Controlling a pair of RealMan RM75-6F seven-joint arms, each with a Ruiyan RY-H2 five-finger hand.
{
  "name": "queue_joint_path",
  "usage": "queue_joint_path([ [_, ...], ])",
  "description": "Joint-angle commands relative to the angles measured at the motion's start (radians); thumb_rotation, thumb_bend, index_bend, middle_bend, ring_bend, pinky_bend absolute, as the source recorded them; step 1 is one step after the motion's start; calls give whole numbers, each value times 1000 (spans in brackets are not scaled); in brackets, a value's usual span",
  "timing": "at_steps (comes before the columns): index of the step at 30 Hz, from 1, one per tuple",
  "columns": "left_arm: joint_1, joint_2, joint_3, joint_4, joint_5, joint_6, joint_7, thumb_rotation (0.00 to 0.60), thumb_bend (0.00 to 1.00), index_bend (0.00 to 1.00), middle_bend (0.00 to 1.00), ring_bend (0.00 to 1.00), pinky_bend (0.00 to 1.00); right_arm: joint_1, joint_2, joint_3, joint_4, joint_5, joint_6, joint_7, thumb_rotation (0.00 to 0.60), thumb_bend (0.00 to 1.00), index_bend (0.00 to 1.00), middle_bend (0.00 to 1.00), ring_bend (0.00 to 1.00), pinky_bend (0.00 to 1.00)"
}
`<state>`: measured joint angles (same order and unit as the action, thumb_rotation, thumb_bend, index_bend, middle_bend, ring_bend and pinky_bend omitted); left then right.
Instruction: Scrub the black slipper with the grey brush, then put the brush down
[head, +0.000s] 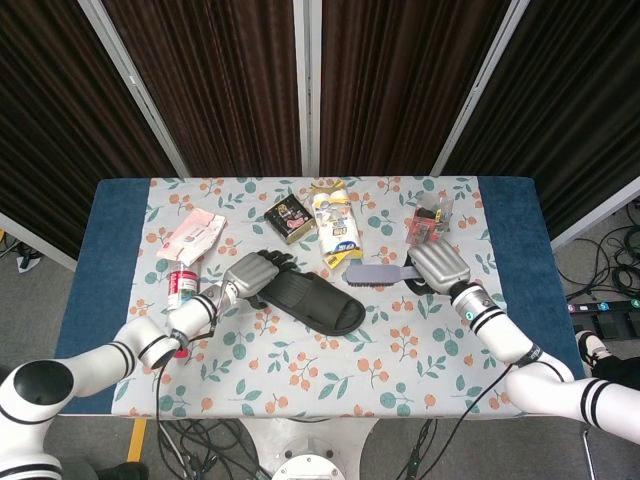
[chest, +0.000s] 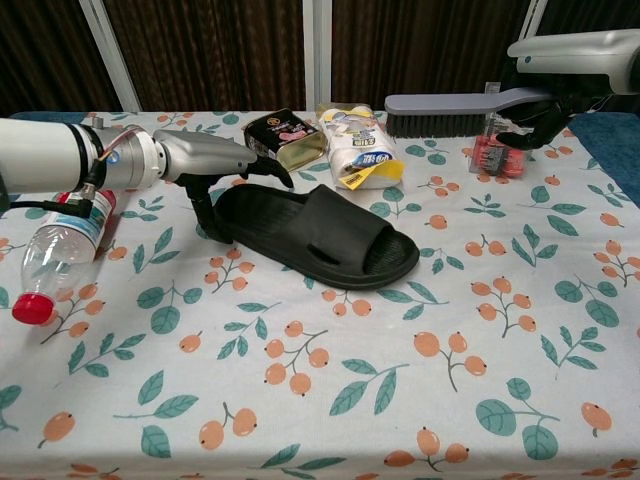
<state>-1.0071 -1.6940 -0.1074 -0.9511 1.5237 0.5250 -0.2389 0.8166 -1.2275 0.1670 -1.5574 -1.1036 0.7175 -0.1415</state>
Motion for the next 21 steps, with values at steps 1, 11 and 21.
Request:
queue_joint_path([
  [1, -11, -19, 1, 14, -22, -15, -16, 600, 244, 205, 225, 115, 175, 5, -18, -10, 13, -3, -6, -4, 600, 366, 1000, 972, 1000, 1000],
  [11, 6, -48, 14, 40, -35, 66, -24, 600, 244, 440, 486, 327, 231, 52, -148, -43, 100, -28, -32, -64, 600, 366, 1000, 972, 1000, 1000],
  [21, 14, -45, 38, 27, -30, 108, 11, 600, 243, 439, 486, 326, 232, 97, -313, -38, 234, -35, 18, -162, 600, 363, 1000, 972, 1000, 1000],
])
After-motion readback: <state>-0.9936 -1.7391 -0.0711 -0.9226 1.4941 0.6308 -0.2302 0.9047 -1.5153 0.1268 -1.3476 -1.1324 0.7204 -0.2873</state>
